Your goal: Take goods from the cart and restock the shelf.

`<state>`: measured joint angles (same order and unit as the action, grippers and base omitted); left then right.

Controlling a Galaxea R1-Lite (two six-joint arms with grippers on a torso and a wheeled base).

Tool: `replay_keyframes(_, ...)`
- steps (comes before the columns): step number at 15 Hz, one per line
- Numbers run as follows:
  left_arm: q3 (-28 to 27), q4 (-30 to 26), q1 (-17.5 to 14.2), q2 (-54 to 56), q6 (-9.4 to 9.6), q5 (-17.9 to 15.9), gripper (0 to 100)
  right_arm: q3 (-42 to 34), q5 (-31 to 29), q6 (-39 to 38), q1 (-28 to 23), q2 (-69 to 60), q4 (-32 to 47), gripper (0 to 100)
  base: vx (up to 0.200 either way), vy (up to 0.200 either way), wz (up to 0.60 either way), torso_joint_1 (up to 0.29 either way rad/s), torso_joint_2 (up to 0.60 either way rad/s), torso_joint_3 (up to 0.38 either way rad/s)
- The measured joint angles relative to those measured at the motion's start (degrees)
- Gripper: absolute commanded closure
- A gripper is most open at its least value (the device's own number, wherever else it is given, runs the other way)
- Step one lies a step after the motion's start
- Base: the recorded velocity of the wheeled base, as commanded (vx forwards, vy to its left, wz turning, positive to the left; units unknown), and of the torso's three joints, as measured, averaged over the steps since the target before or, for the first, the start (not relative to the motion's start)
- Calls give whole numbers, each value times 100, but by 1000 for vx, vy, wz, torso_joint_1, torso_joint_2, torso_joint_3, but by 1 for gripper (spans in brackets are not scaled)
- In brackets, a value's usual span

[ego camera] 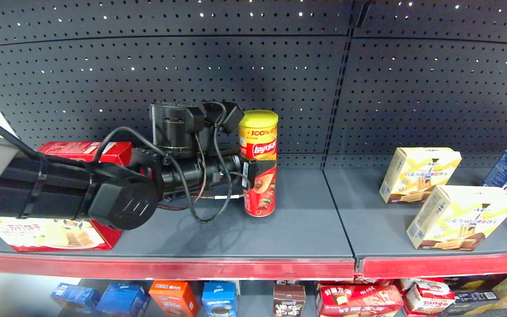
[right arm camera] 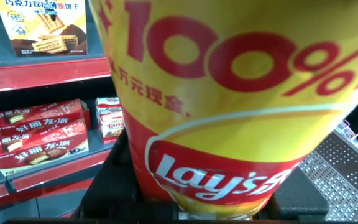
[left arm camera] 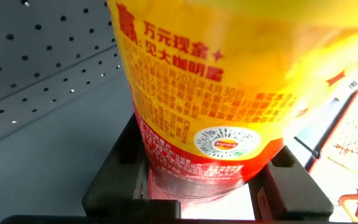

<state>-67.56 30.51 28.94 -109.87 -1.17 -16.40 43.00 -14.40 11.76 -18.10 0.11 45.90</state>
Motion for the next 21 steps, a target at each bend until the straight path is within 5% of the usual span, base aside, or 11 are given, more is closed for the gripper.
replay_keyframes(15,1376,83,411,800,16,178,100,39,9,-117,0,-4,-20,100,0,0,0,0,0,0)
replay_keyframes(21,1195,156,407,605,13,241,100,49,6,-123,0,-6,-33,100,0,0,0,0,0,0)
